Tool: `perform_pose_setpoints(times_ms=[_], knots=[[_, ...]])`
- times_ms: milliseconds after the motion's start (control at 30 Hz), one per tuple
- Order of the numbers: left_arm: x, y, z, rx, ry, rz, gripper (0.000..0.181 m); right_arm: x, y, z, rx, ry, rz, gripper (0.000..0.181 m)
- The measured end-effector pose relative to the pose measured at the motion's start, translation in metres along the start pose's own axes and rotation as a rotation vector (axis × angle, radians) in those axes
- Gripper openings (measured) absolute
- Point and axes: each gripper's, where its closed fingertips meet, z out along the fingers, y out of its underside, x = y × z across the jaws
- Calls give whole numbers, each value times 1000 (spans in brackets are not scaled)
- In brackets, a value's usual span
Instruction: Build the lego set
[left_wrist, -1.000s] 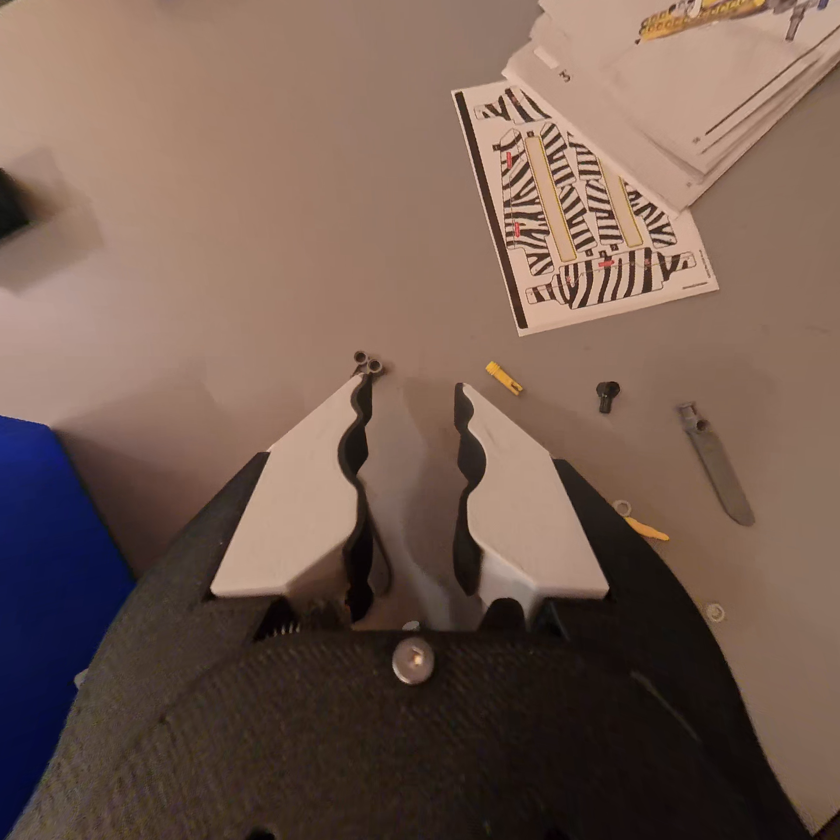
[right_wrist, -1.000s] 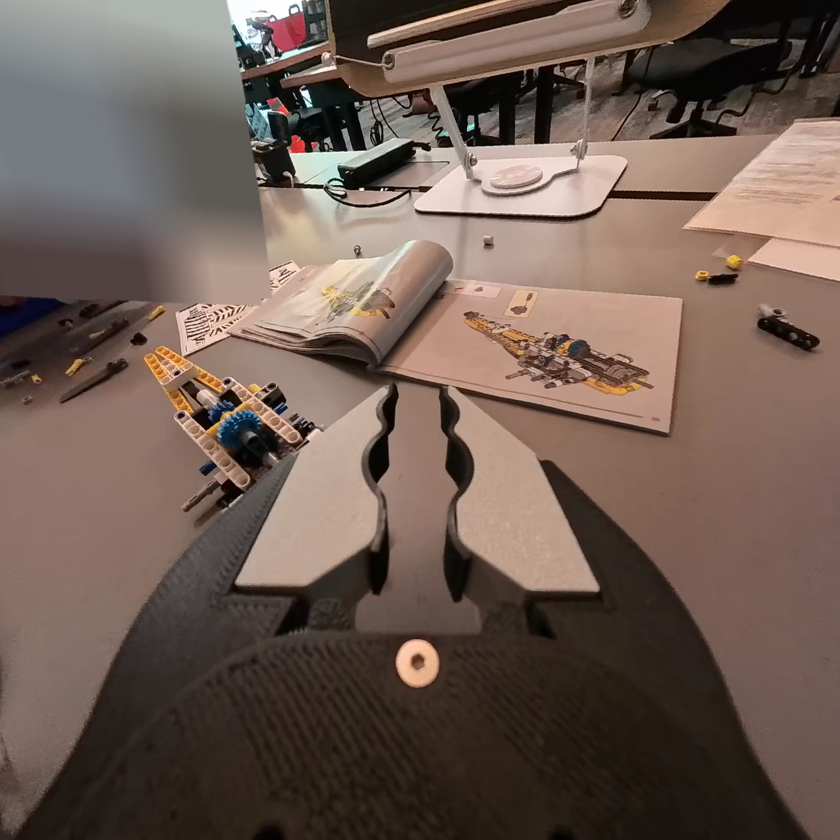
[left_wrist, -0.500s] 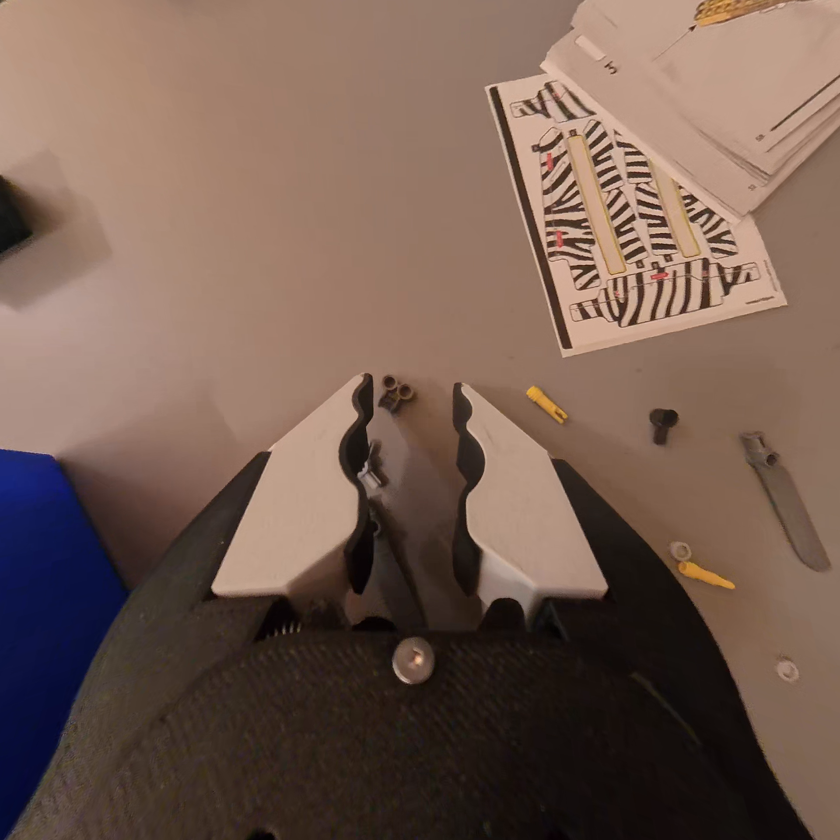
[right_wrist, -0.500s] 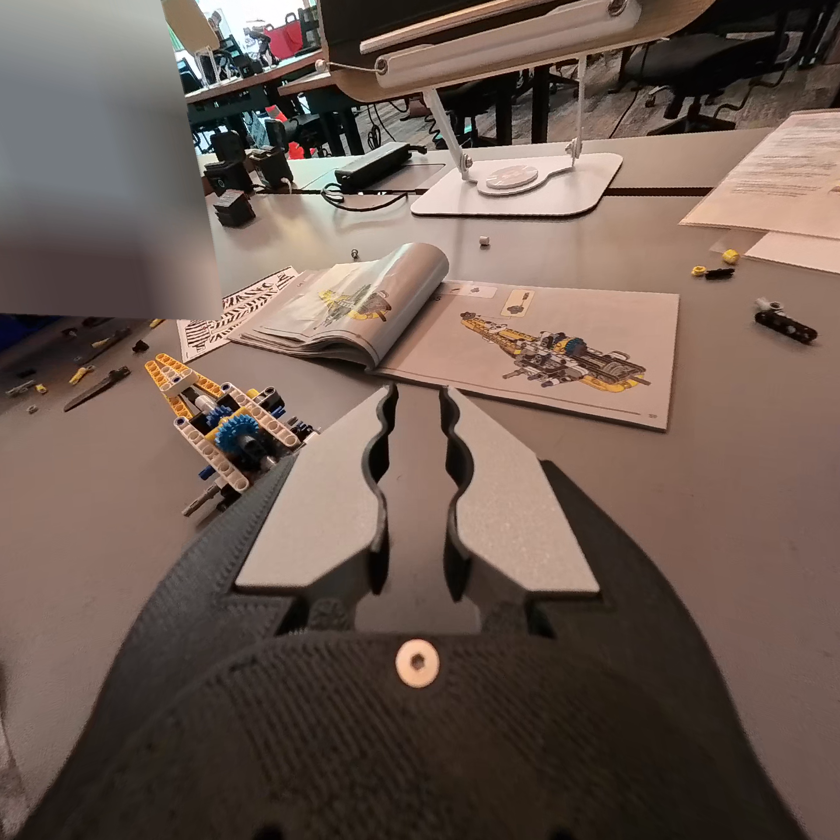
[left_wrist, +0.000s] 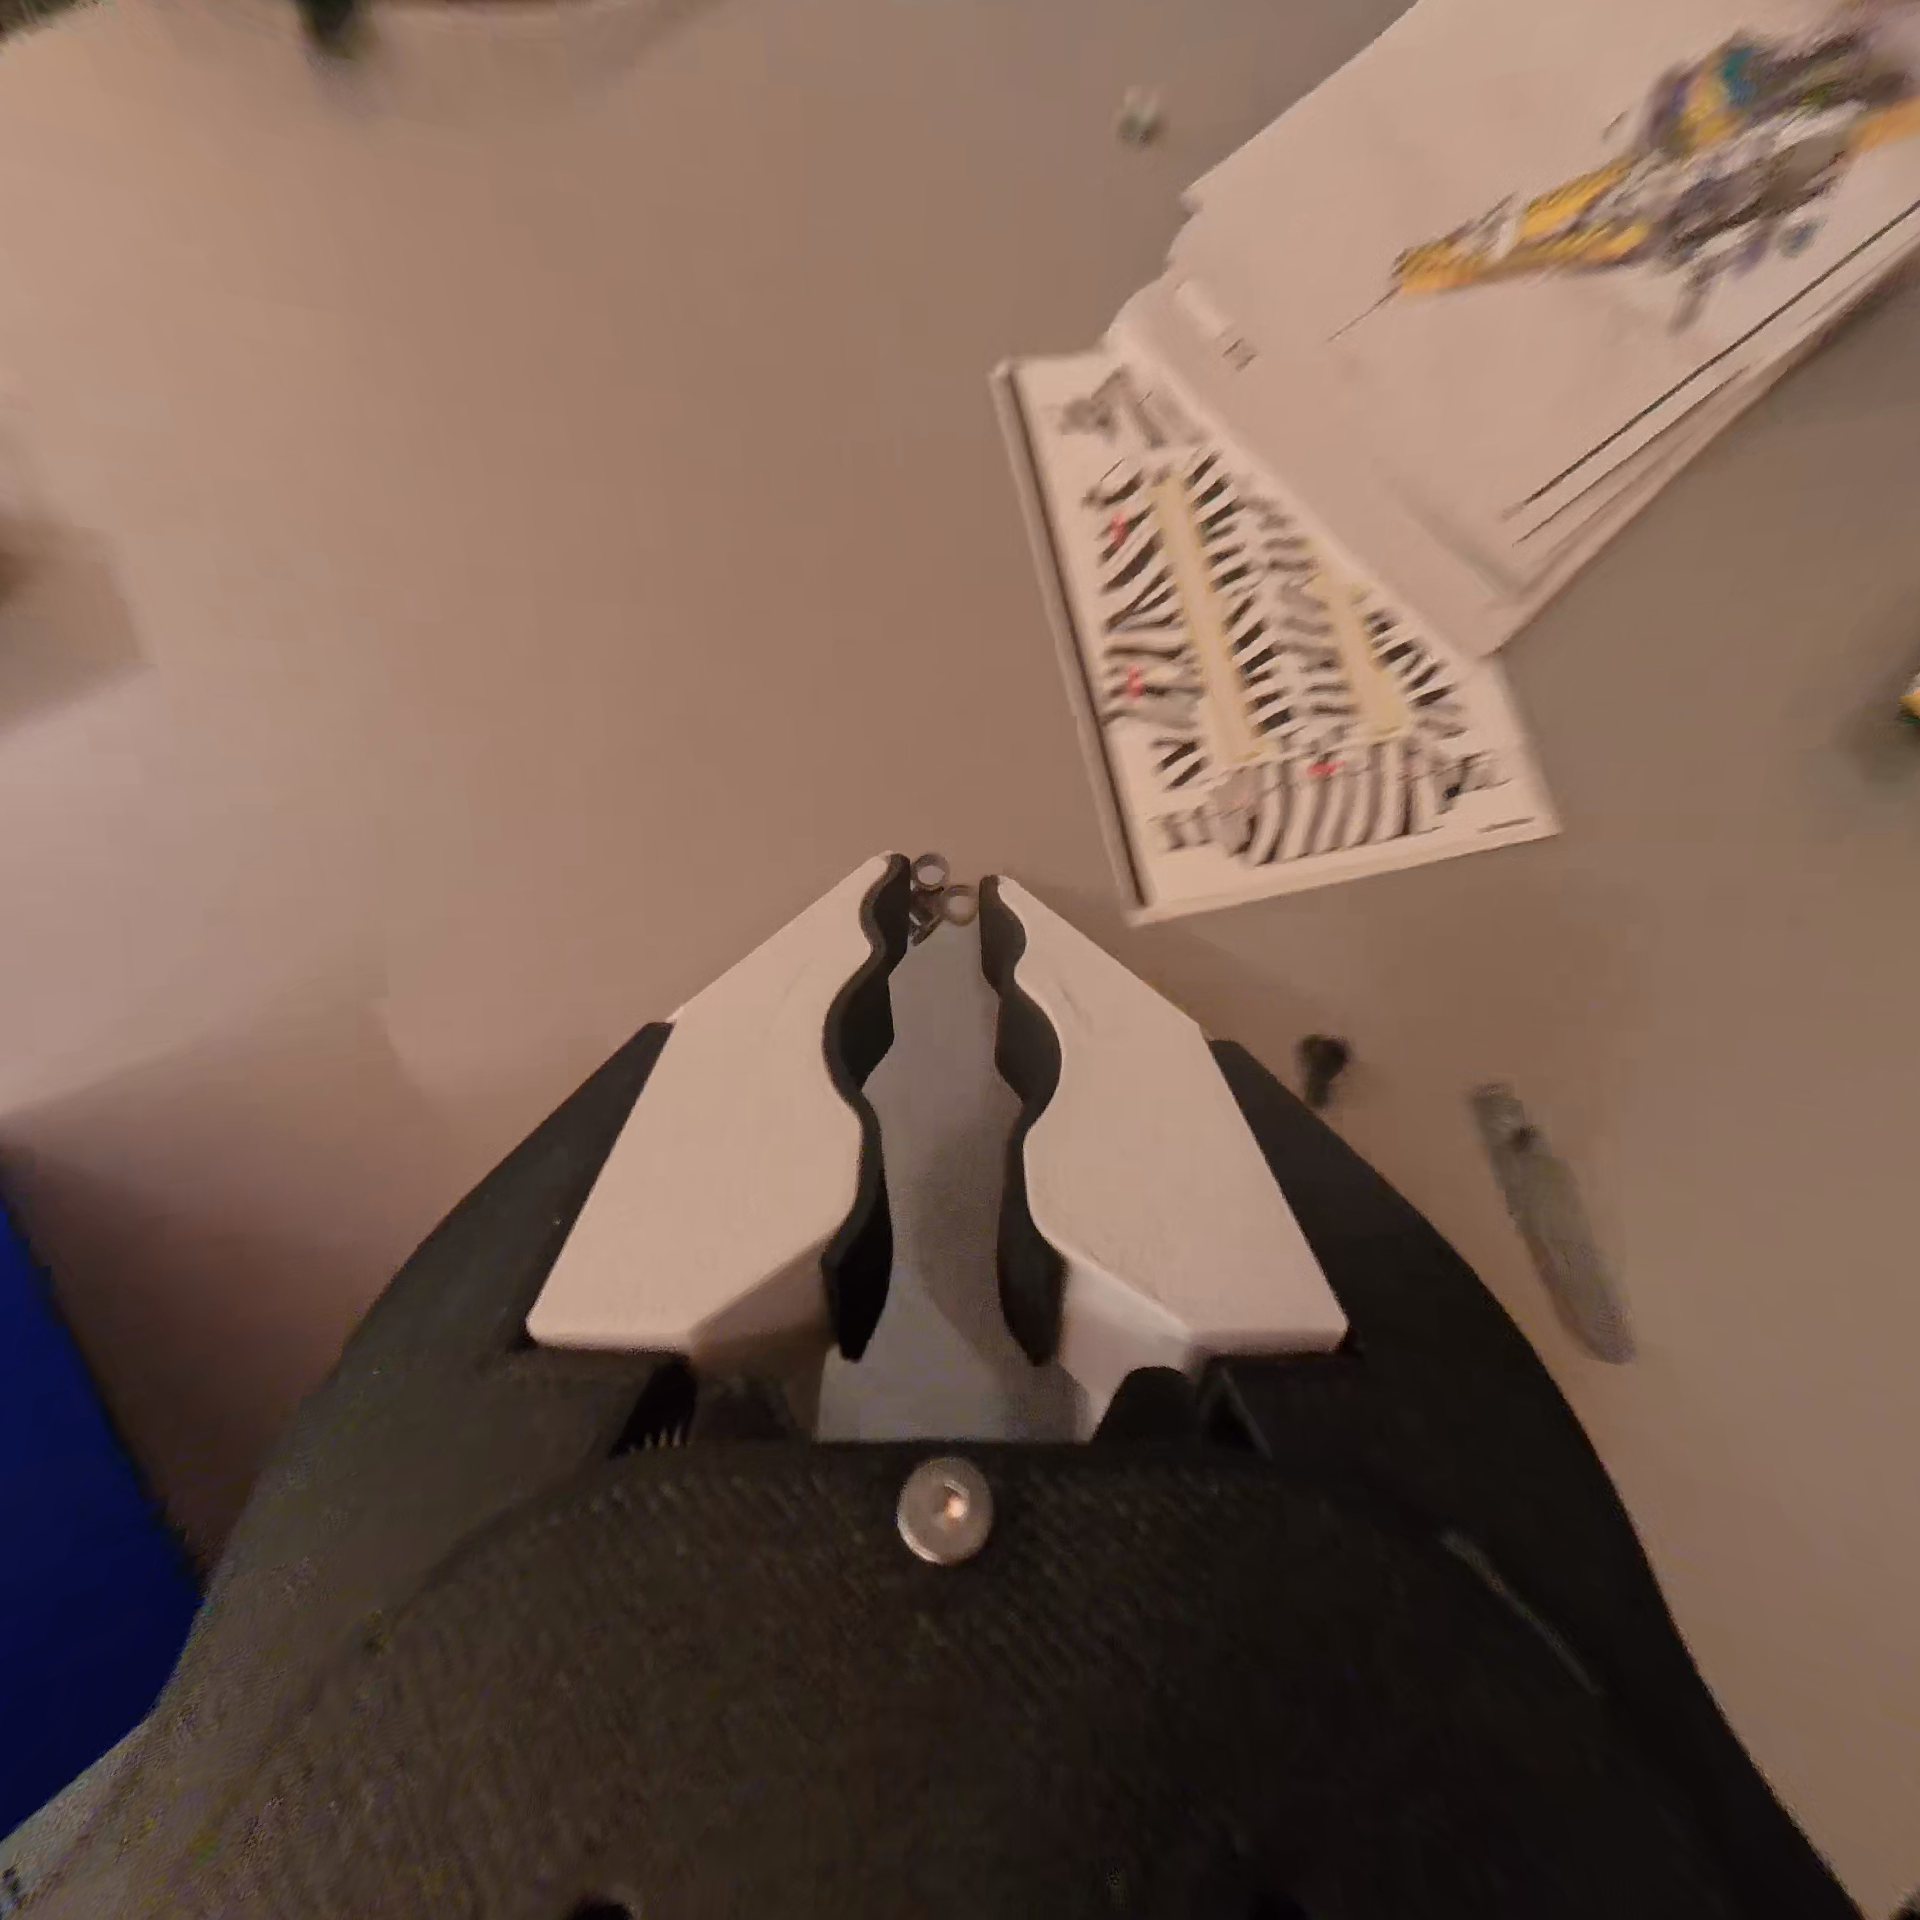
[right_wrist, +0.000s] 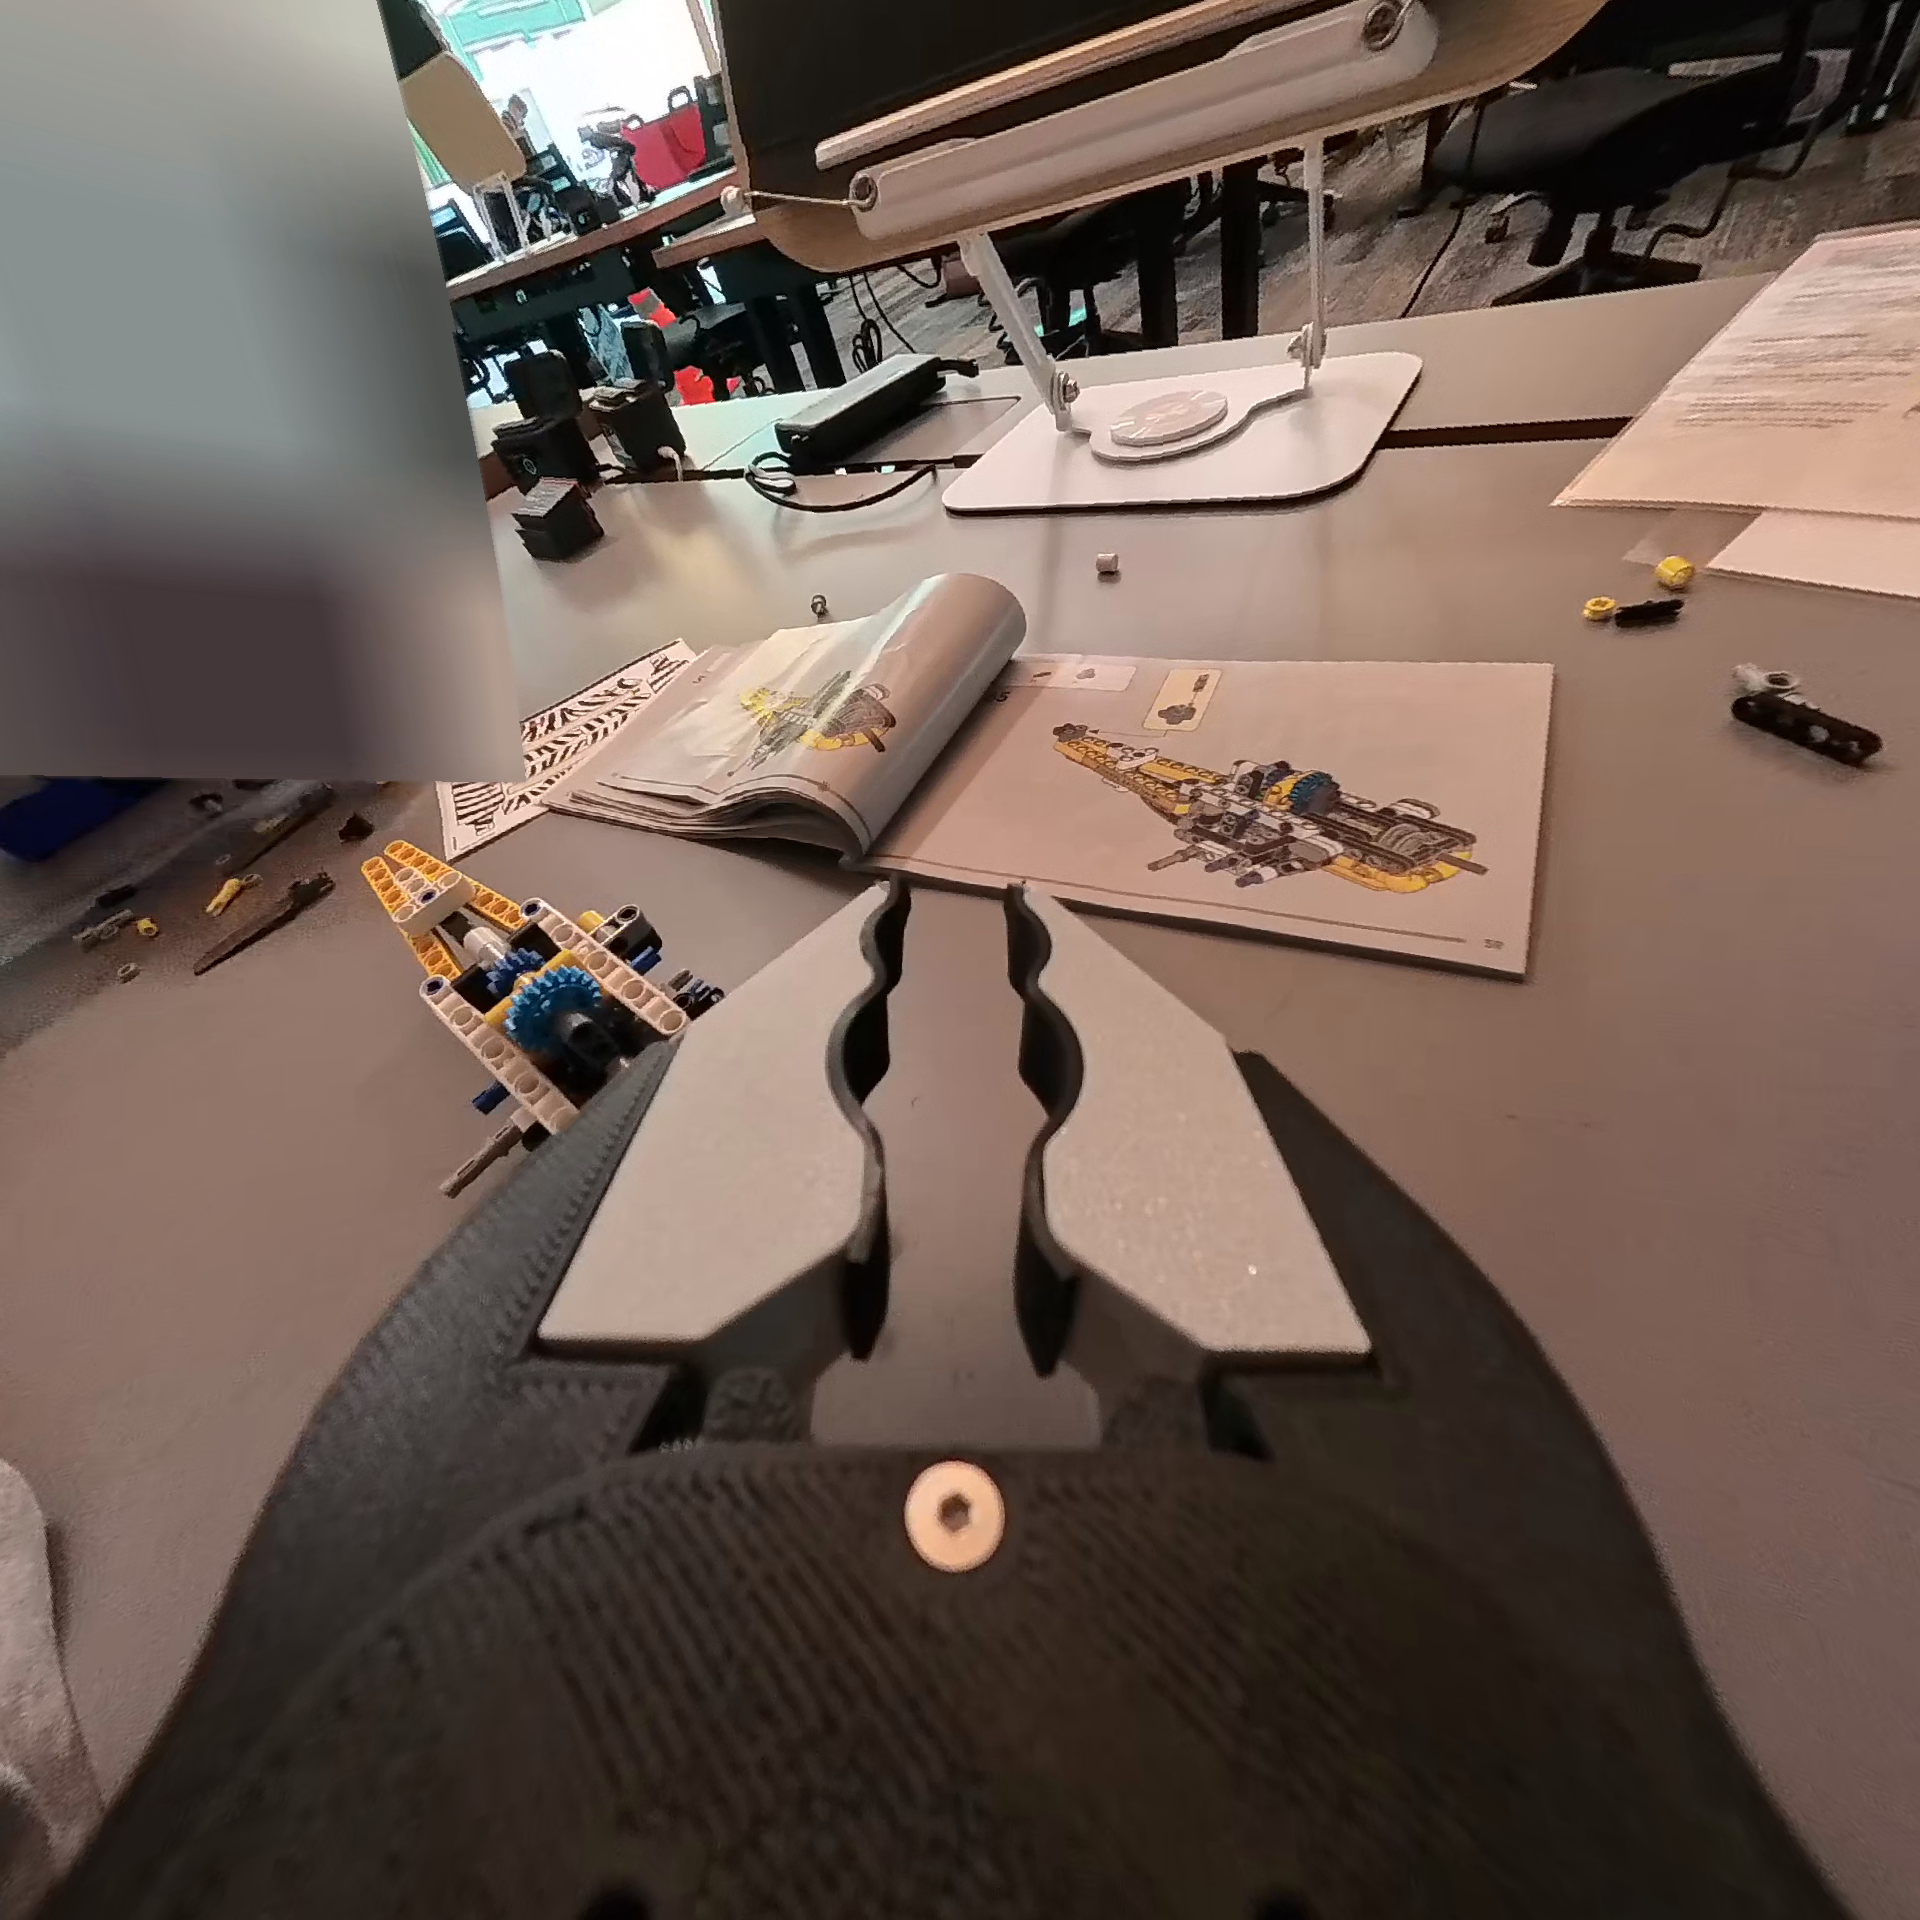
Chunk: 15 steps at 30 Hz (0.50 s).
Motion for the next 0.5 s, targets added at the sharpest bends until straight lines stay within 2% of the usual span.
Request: perform_pose_setpoints(times_ms=[100, 233, 367, 500], knots=[[39, -29, -4, 50, 63, 61, 12, 0, 0, 0, 2, 0, 2, 18], [113, -58, -7, 101, 207, 159, 12, 0, 0, 0, 0, 1, -1, 18], [181, -61, -5, 116, 340, 229, 12, -1, 0, 0, 1, -3, -5, 18], [239, -52, -1, 113, 452, 253, 12, -1, -1, -1, 4, -7, -3, 18]])
